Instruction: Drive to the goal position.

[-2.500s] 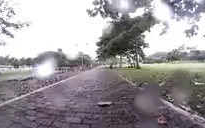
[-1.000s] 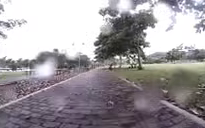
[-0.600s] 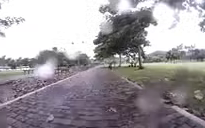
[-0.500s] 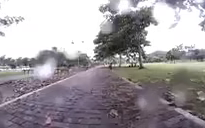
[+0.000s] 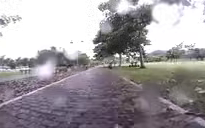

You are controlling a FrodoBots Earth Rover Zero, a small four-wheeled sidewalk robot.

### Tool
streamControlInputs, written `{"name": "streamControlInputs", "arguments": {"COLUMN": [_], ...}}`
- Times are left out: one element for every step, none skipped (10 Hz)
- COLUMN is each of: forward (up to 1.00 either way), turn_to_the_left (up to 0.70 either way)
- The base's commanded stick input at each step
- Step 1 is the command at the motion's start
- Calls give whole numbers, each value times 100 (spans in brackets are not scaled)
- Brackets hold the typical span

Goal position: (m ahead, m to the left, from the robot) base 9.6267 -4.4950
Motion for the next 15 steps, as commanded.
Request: {"name": "streamControlInputs", "arguments": {"forward": [70, 70, 70, 70, 70, 70, 70, 70, 70, 70, 70, 70, 70, 70, 70], "turn_to_the_left": [0, 0, 0, 0, 0, 0, 0, 0, 0, 0, 0, 0, 0, 0, 0]}}
